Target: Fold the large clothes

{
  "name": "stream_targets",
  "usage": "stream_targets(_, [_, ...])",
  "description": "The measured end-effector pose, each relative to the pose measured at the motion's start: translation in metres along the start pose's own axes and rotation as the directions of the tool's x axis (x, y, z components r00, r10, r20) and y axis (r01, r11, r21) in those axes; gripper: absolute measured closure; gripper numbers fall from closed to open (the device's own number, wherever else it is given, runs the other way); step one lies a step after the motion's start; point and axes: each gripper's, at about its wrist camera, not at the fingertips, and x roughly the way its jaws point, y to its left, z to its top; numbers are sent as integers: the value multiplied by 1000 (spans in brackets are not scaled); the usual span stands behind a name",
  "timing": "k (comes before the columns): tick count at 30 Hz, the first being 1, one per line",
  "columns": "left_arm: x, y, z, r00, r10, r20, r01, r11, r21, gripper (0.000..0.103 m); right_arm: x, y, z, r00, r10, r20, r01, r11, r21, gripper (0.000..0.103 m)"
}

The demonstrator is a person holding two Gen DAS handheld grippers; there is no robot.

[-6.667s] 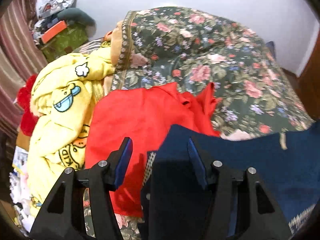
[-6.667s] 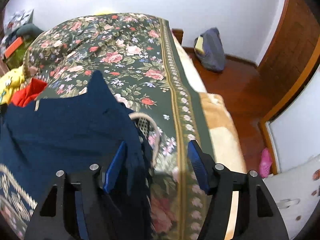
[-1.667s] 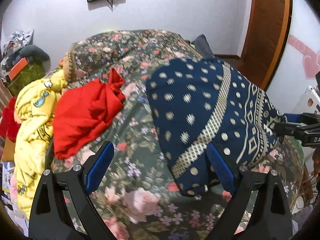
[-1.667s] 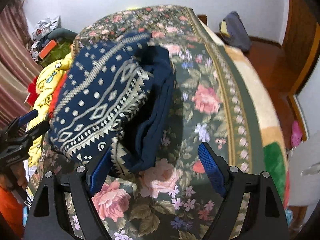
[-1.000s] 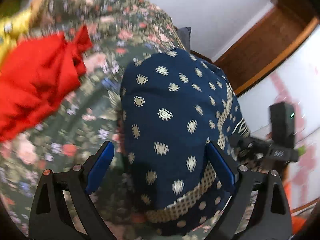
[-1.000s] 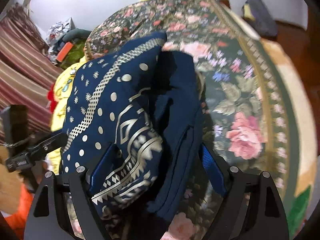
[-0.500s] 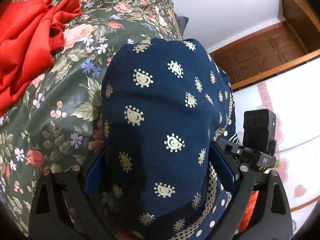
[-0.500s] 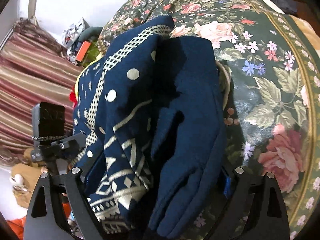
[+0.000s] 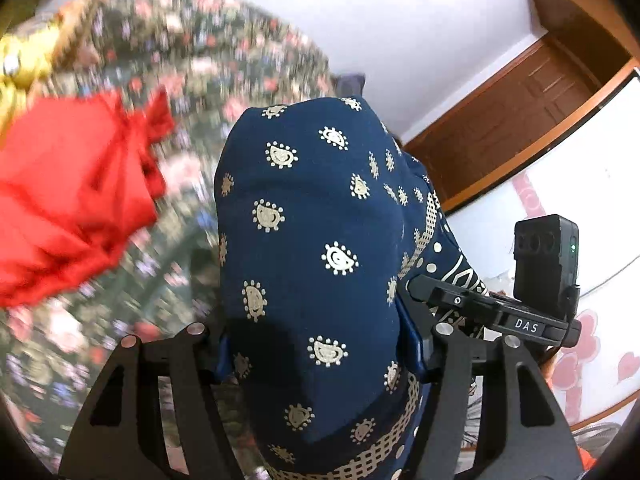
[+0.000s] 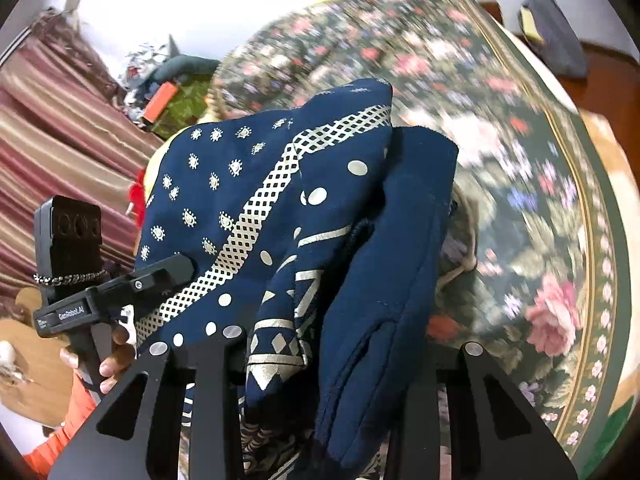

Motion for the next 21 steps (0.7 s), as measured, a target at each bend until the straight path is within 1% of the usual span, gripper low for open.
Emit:
stream_targets(4, [-53,1,23,996,20,87,-23,999,37,39,-8,40,25,998,34,58,-30,997,-69,72])
stream_targets(6, [-81,7,38,990,41,133,-48,998,47,39,-6,67,40,996,45,81,-36,993,-111,72])
stream_targets(7, [-90,10,43,988,49,148,-57,997,49,39,-7,73,40,995,52,87,-41,992,-123,72])
stream_targets(8, [-102,16,51,984,59,166,-68,996,50,39,-2,88,50,993,65,97,-50,989,-142,72])
stream_targets(11, [-129,38,67,975,87,205,-98,994,43,39,16,115,68,989,91,113,-70,982,-177,72])
stream_targets(14, [-140,69,84,968,112,223,-117,993,8,39,42,137,86,988,107,110,-84,977,-196,72])
stream_targets(16, [-137,90,93,967,127,222,-126,992,-18,39,59,144,95,989,109,102,-87,976,-199,72])
stream_targets(19, [-133,129,101,969,145,199,-133,988,-74,39,94,152,110,992,99,77,-83,978,-193,72])
stream_targets(21, [-117,158,110,974,154,164,-134,983,-128,39,124,152,120,996,78,43,-69,981,-182,72])
